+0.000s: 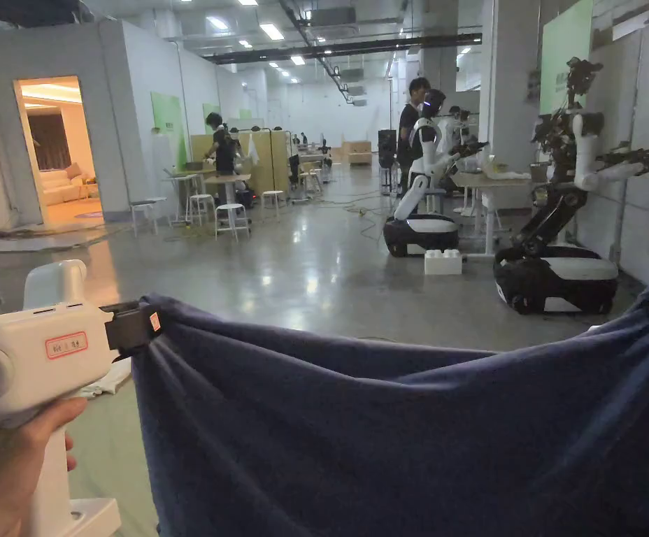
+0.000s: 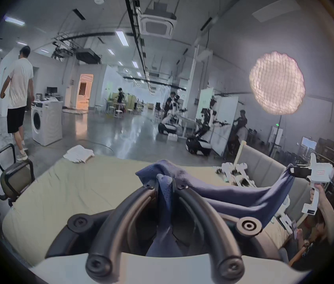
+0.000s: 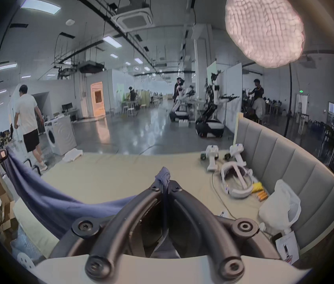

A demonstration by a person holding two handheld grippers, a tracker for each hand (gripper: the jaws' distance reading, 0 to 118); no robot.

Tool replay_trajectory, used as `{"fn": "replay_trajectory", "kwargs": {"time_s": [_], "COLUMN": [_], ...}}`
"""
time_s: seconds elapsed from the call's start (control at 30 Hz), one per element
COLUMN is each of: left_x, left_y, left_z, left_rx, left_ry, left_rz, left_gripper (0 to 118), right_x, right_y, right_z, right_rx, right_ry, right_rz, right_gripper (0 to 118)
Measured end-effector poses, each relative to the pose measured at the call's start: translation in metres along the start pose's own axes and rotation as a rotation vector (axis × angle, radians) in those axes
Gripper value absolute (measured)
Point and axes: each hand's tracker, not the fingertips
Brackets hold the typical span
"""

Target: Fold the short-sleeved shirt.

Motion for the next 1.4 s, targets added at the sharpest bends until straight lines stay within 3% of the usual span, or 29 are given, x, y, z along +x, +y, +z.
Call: {"fn": "replay_trajectory", "kwargs": {"time_s": [0.1,0.2,0.43,0.9,1.23,1.4], "left_x": [-0.002,0.000,0.009,0.002,0.003,-0.001], "left_y": [0.024,0.043,0.077,0.076,0.073,0.028], "left_z": [-0.001,-0.015,-0.073,-0.171,-0.223,-0.248], "left_rx": [0.047,0.067,0.073,0.058,0.028,-0.062], "left_ry": [0.018,0.037,0.111,0.176,0.153,0.153], "left_rz": [0.029,0.034,0.005,0.027,0.016,0.038], "left_gripper": [13,13,13,13,13,13], "right_x": [-0.005,-0.015,-0.035,-0.051,-0.057,-0.053], "right_y": [0.029,0.051,0.093,0.129,0.149,0.107], "right_z": [-0.001,-0.010,-0.052,-0.142,-0.179,-0.202], "right_rx": [0.056,0.109,0.137,0.179,0.186,0.079], "right_ry": [-0.012,-0.080,-0.124,-0.196,-0.210,-0.176], "right_rz": [-0.021,0.029,0.122,0.186,0.159,0.108], "right_gripper": [3,3,3,3,3,3]}}
